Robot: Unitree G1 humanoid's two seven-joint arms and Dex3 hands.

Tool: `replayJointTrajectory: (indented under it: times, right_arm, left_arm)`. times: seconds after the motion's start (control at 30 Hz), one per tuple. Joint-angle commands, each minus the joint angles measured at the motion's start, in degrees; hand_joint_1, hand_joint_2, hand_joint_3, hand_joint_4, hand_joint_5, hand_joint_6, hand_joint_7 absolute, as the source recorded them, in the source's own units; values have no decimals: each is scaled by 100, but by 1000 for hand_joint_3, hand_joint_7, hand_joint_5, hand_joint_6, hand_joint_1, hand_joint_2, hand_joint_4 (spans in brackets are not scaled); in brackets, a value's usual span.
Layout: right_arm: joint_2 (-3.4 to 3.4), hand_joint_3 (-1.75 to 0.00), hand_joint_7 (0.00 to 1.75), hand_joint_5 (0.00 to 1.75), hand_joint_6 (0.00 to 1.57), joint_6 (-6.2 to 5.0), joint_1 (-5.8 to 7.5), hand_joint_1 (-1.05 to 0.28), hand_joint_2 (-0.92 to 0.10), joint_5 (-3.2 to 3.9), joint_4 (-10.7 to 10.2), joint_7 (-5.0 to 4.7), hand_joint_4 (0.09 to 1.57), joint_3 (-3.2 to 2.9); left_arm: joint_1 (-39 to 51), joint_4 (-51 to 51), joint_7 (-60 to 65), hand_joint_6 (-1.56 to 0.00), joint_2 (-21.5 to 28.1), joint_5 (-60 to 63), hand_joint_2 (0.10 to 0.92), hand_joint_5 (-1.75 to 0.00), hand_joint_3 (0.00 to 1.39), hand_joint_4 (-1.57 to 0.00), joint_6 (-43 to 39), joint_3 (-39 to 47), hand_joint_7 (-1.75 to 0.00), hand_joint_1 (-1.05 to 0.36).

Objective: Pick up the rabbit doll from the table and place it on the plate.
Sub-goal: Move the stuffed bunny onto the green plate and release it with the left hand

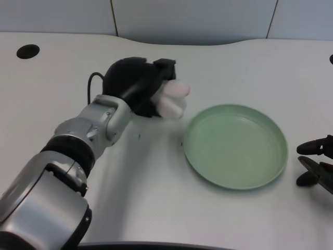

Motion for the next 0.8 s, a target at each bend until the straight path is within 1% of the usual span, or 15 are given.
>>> replayJointTrajectory:
  times: [0.03,0.07,0.17,0.2,0.23,0.3,0.33,0.4,0.5,0.53,0.57,0.67,0.7,0.73,0.8]
  right_arm:
    - [-14,-57,1032,1053,653,61,-31,-835,-921,-33,0,-51,874,24]
    - [-6,-62,1029,1050,657,67,-24,-834,-921,-56,-18,-61,870,43]
    - [25,-62,993,1020,688,19,-20,-826,-921,-73,-13,-59,890,54]
    - [34,-64,986,1016,695,16,-10,-824,-921,-119,-33,-94,897,79]
    - [45,-68,980,1016,701,25,0,-821,-921,-156,-58,-126,902,102]
    - [78,-71,948,1022,738,53,11,-810,-921,-175,-112,-151,914,131]
    - [88,-68,923,1020,761,79,14,-807,-921,-195,-144,-177,922,151]
    - [94,-68,901,1018,782,114,21,-808,-921,-222,-186,-216,928,182]
    - [109,-66,891,1015,798,169,30,-812,-919,-235,-242,-204,928,215]
    - [108,-64,888,1014,801,148,38,-812,-920,-259,-247,-210,928,233]
    - [111,-61,883,1014,800,128,47,-823,-919,-272,-251,-211,933,244]
    - [139,-48,873,1005,796,35,42,-839,-915,-252,-198,-186,939,237]
    - [150,-45,871,1002,797,37,44,-840,-915,-236,-201,-168,943,234]
    - [154,-43,868,999,799,90,63,-838,-916,-257,-261,-186,946,251]
    - [157,-50,861,987,793,180,95,-839,-920,-303,-361,-228,937,279]
  left_arm:
    - [-103,-57,47,-604,-200,-54,900,-1746,24,-873,-230,7,-1746,-153]
    - [-114,-71,23,-618,-279,-84,903,-1746,27,-880,-303,22,-1746,-137]
    - [-151,-88,-53,-637,-449,-119,919,-1746,60,-887,-408,31,-1746,-88]
    - [-160,-99,-39,-639,-556,-117,910,-1746,59,-890,-487,18,-1746,-80]
    - [-171,-107,-47,-642,-648,-112,893,-1746,53,-895,-550,3,-1746,-68]
    - [-205,-114,-121,-644,-858,-97,864,-1746,40,-902,-658,-37,-1746,-96]
    - [-213,-108,-182,-646,-933,-101,856,-1746,36,-905,-697,-44,-1746,-104]
    - [-220,-97,-245,-650,-999,-108,849,-1746,32,-909,-738,-40,-1746,-113]
    - [-188,-82,-291,-648,-1145,-3,845,-1746,30,-912,-848,-179,-1746,-135]
    - [-162,-65,-322,-647,-1226,46,845,-1746,30,-913,-869,-256,-1746,-138]
    - [-139,-48,-356,-654,-1302,81,842,-1746,28,-918,-858,-317,-1746,-170]
    - [-101,-11,-433,-660,-1441,115,879,-1746,46,-919,-830,-419,-1746,-194]
    - [-105,-2,-451,-662,-1460,144,887,-1746,51,-918,-819,-457,-1746,-201]
    - [-108,5,-431,-663,-1470,194,891,-1746,53,-920,-825,-511,-1746,-200]
    - [-102,12,-379,-660,-1475,254,868,-1746,43,-947,-841,-577,-1743,-227]
